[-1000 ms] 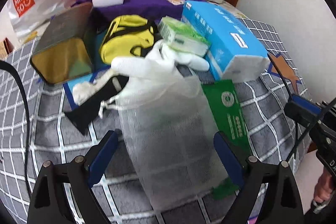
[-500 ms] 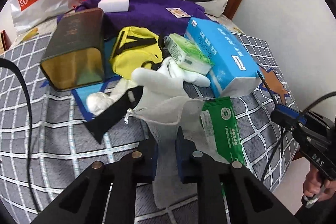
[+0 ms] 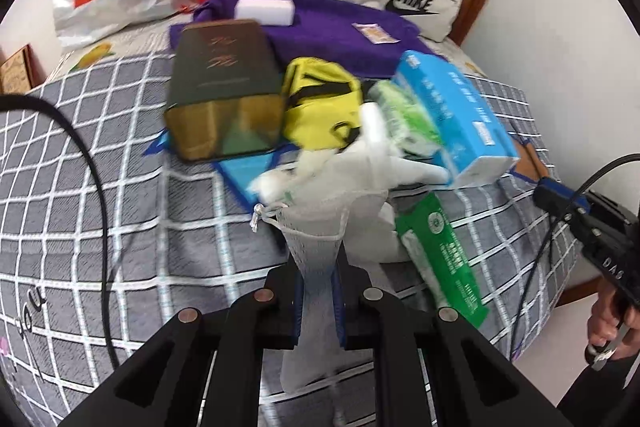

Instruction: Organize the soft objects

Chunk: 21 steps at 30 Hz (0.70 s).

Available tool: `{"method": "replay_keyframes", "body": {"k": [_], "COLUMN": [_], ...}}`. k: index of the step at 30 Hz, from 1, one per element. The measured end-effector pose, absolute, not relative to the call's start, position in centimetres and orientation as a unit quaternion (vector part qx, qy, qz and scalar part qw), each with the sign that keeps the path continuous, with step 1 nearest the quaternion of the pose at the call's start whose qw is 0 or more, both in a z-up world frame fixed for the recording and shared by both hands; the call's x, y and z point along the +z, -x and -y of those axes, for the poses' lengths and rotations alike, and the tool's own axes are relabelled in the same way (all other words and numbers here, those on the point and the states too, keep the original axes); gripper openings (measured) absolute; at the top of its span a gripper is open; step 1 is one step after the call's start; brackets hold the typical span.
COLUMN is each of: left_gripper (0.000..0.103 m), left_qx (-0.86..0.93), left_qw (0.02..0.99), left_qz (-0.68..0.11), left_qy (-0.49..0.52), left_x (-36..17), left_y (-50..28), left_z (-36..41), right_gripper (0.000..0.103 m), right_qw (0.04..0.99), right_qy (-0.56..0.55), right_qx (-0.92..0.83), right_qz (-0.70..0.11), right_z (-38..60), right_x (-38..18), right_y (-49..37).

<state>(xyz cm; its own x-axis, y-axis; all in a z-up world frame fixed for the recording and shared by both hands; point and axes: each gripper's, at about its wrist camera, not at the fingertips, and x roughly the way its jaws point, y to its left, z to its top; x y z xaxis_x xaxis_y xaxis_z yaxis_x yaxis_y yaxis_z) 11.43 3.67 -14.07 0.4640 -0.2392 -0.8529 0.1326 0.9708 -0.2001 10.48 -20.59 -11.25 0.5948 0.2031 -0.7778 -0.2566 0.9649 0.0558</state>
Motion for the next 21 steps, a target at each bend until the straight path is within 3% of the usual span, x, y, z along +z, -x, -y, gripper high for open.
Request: {"method": "replay_keyframes", "body": {"k": [9,21], "left_gripper": [0.014,0.011], "left_qx": [-0.085,-0.093], "left_qw": [0.850,0.868], "left_qz": [-0.519,-0.481], "left_qy": [0.043,0.081], "left_x": [-15.0,-11.6], "left_y": [-10.5,-11.8], "left_z": [-6.2,-7.8], "right_gripper": [0.020,0.020], "right_qw": [0.884,0.894], "right_qy": [0.041,0.047], "right_qx": [0.140,0.149], "right_qz": [-0.443,-0.419], "right_z": [19.3,18.4], "right_x": [-12.0,-9.6], "right_y": [-11.0,-12.1]}}
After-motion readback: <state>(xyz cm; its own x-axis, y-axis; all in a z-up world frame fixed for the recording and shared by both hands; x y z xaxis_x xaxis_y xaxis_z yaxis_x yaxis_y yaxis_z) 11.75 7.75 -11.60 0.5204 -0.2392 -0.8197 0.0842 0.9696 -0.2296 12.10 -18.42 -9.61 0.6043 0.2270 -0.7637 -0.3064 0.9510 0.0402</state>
